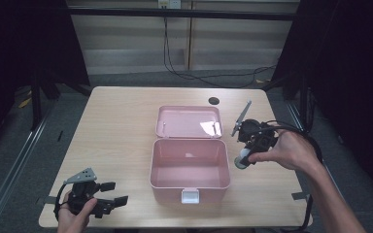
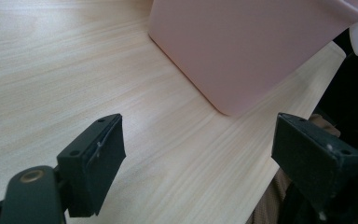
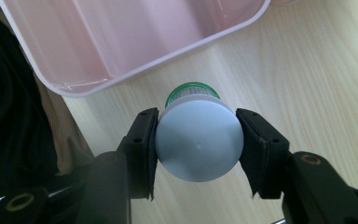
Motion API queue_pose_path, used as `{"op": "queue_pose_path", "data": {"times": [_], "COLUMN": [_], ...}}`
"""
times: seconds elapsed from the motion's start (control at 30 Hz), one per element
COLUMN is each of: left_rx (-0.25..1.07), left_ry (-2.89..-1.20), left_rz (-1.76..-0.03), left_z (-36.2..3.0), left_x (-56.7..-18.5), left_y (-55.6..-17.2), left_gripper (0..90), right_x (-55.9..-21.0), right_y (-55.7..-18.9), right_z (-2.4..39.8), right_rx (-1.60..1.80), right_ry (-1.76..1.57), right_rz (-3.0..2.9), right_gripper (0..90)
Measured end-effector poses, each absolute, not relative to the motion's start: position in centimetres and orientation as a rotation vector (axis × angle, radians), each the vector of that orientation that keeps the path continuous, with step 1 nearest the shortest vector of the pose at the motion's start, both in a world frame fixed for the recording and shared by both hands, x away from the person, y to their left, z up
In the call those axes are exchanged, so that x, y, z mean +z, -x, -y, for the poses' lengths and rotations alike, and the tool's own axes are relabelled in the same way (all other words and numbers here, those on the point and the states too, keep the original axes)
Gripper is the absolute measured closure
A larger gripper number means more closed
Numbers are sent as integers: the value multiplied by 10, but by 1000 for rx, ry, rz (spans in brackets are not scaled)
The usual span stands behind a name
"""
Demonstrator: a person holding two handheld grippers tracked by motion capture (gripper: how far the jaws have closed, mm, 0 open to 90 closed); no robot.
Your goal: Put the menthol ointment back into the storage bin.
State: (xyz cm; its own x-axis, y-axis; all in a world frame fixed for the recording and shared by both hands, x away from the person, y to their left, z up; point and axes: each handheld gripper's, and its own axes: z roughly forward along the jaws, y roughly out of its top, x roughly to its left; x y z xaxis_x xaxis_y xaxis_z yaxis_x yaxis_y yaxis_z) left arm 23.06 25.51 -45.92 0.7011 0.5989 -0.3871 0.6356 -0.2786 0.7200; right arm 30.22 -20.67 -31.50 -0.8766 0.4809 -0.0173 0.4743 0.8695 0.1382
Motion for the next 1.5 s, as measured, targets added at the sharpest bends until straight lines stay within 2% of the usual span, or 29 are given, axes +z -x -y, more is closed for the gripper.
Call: {"op": "queue_pose_path", "data": {"times": [0.43,0.8,1.5], "left_rx": [-54,-50,-52], "left_ry": [-1968,-1966,-1969], "left_rz": [-955,-951,-946], "left_z": [-254,-255,-255], "left_x": [-459,-459,-459], "left_y": [-230,-230,-231], "left_gripper": [169,169,169], "right_x": [-292,-284,-305], "right_y": [-305,-310,-325], "right_z": [193,164,116], "right_rx": [245,282,411], "right_ry": [-707,-626,-488], "right_rz": [-2970,-2974,-3036], "right_gripper": [516,516,516]}}
